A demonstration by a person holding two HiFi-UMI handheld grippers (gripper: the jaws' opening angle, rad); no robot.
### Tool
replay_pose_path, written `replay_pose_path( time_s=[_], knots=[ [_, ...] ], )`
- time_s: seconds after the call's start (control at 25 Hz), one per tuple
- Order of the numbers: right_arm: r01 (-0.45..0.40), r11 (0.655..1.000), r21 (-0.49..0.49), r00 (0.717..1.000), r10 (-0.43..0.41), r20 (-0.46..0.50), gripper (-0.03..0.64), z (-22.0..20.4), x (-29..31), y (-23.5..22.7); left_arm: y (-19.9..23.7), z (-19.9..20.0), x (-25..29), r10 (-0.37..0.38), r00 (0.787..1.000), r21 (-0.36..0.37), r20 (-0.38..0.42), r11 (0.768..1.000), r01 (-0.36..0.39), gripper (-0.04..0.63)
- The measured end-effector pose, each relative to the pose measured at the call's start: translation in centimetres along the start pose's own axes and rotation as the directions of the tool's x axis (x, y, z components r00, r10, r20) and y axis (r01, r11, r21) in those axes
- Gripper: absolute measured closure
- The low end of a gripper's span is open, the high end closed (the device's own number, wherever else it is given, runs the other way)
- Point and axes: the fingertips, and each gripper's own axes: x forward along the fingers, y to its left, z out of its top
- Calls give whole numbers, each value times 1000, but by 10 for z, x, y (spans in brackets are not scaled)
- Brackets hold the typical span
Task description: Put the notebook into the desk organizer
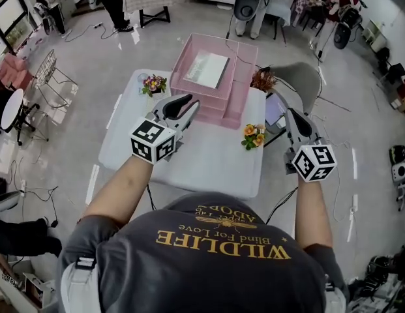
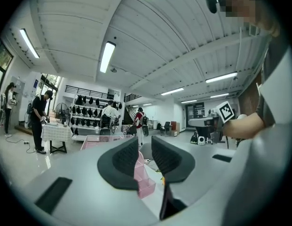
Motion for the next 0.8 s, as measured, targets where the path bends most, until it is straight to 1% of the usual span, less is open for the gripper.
replay_pose_path(
  time_s=[0.12,0.16,0.28,0.48,0.8],
  knots=[
    [5,1000,2,1000,-5,-2,617,-7,-12,2,-7,-2,-10,14,999,-34,38,999,-13,576],
    [8,1000,5,1000,-8,-4,618,-9,-15,1,-9,-2,-13,12,998,-46,54,999,-10,592],
    [18,999,26,1000,-18,-9,618,-16,-23,-3,-14,-4,-17,-3,997,-64,80,998,8,593],
    [24,999,45,1000,-25,1,618,-19,-26,-8,-18,-8,-14,-13,997,-80,76,997,19,594],
    [25,999,43,1000,-25,5,618,-20,-25,-10,-25,-6,-13,-25,997,-35,73,999,27,594]
  ],
)
